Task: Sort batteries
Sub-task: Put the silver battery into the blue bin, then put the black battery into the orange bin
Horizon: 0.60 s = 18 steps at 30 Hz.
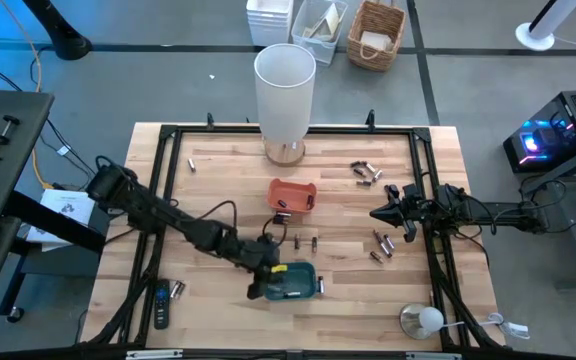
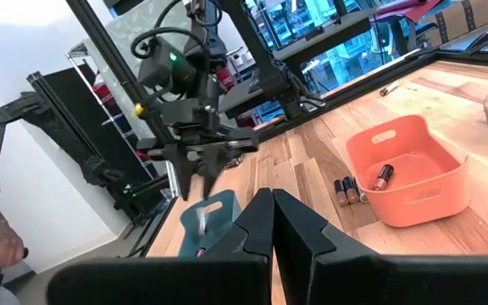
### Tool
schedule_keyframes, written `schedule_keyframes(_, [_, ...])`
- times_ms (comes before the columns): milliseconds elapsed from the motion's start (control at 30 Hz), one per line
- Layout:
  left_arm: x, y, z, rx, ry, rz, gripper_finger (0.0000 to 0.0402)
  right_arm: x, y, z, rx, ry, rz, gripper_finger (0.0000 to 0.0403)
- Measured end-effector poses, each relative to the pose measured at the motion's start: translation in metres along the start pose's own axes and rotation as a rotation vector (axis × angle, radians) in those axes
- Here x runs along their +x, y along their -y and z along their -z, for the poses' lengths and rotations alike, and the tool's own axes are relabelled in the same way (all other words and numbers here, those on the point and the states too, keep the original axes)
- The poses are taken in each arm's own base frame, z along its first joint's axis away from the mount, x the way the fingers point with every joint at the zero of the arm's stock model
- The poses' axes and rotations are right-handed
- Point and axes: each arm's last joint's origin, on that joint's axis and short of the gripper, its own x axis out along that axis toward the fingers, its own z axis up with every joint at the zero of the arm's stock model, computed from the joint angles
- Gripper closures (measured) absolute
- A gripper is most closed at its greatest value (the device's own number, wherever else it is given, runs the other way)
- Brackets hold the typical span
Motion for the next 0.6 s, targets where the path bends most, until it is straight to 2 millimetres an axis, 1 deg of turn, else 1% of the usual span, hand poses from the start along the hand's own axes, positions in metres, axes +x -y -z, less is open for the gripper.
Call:
schedule_keyframes(67, [-0.004, -0.003, -0.005, -0.016, 0.017, -0.004, 0.0241, 0.0, 0.0, 0.0, 0.0, 0.0, 0.0, 0.0403])
schedule_keyframes(133, [-0.016, -0.006, -0.013, -0.036, 0.018, 0.033, 0.0228, 0.0, 0.0, 0.0, 0.0, 0.0, 0.0, 0.0403])
schedule_keyframes(233, [-0.047, -0.005, -0.028, -0.083, 0.01, 0.04, 0.0221, 0.0, 0.0, 0.0, 0.0, 0.0, 0.001, 0.0403])
schedule_keyframes(267, [-0.058, -0.005, -0.031, -0.098, -0.001, 0.02, 0.0221, 0.0, 0.0, 0.0, 0.0, 0.0, 0.0, 0.0403])
schedule_keyframes(333, [-0.081, -0.006, -0.029, -0.113, -0.036, -0.043, 0.0223, 0.0, 0.0, 0.0, 0.0, 0.0, 0.0, 0.0403])
schedule_keyframes(400, [-0.104, -0.004, -0.022, -0.137, -0.083, -0.122, 0.0227, 0.0, 0.0, 0.0, 0.0, 0.0, 0.0, 0.0403])
schedule_keyframes(467, [-0.122, 0.002, -0.009, -0.192, -0.152, -0.182, 0.0232, 0.0, 0.0, 0.0, 0.0, 0.0, 0.0, 0.0403])
schedule_keyframes(533, [-0.133, 0.012, 0.013, -0.247, -0.253, -0.213, 0.0237, 0.0, 0.0, 0.0, 0.0, -0.001, 0.0, 0.0403])
schedule_keyframes(600, [-0.137, 0.027, 0.036, -0.287, -0.353, -0.231, 0.0241, 0.0, 0.0, 0.0, 0.0, -0.001, 0.0, 0.0403])
